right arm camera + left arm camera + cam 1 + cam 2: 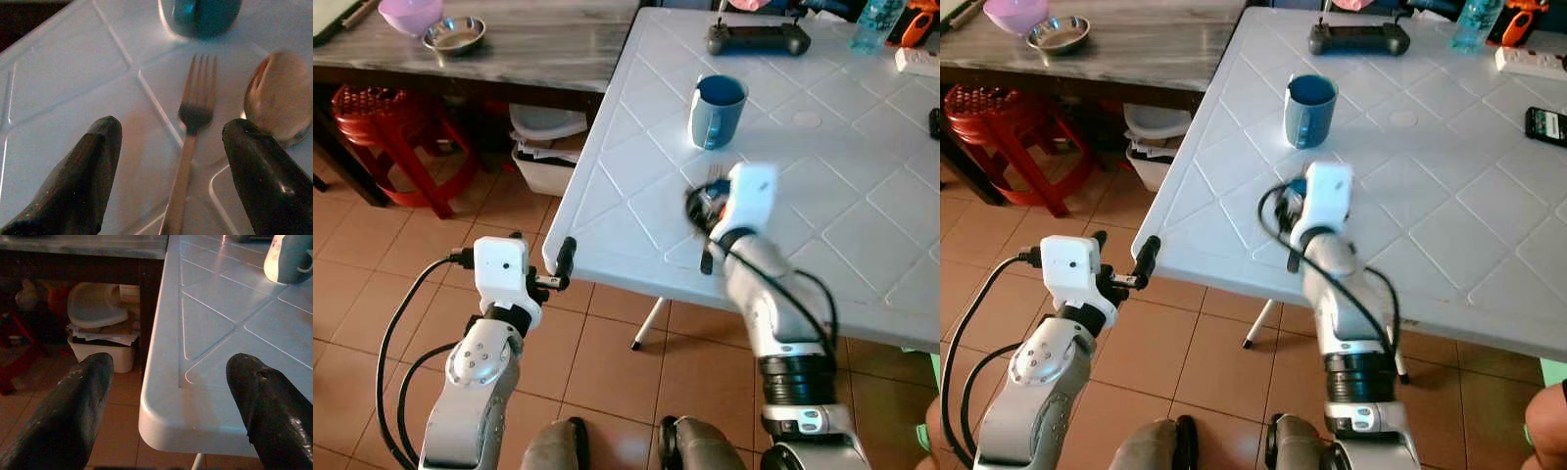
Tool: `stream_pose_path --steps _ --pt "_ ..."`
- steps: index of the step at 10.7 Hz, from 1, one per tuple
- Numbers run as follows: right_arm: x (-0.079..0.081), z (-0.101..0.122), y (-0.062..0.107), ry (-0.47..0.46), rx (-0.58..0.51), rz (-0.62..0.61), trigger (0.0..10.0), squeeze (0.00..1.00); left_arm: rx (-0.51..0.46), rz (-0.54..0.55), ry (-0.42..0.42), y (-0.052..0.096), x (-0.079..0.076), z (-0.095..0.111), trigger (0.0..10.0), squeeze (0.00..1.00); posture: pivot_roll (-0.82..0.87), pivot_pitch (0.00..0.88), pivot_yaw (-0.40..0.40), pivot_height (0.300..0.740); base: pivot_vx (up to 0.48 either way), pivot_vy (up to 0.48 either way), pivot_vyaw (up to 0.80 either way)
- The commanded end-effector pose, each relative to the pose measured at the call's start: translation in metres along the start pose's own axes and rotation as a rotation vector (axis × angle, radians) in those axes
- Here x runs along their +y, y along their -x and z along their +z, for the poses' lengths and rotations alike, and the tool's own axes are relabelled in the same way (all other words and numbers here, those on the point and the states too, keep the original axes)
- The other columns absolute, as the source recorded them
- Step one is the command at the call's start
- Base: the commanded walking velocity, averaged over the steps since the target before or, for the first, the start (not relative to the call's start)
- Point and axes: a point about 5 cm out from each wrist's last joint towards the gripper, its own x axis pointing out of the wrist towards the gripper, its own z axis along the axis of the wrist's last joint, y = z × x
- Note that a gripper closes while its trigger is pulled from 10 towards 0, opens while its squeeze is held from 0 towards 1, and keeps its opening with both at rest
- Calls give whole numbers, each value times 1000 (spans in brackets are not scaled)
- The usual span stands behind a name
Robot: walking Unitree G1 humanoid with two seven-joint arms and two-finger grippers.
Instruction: Setting the table
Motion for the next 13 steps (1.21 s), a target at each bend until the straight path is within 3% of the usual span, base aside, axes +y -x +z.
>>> stream_pose_path --steps 1,2,3,6,10,13 --pt "1 -11 -1 -2 49 -5 10000 0 13 -1 -3 1 0 -2 10000 0 -22 184 41 740 0 0 0" --pt "0 -12 -2 6 52 -1 8471 0 16 -2 -3 1 0 -3 10000 0 -22 186 41 740 0 0 0" --pt "-1 -13 -7 20 60 7 0 0 19 -4 -4 2 0 -3 10000 0 -22 187 41 740 0 0 0" --pt "-9 -19 -13 50 107 -22 0 0 20 -8 -3 3 0 -3 10000 0 -17 188 38 740 0 0 0" --pt "-25 -38 -8 -18 198 -64 0 0 23 -24 10 1 -2 -4 10000 0 -26 197 38 740 0 0 0" --pt "-21 -45 -2 -69 224 -58 0 0 25 -23 12 1 -2 -5 10000 0 -26 197 38 740 0 0 0"
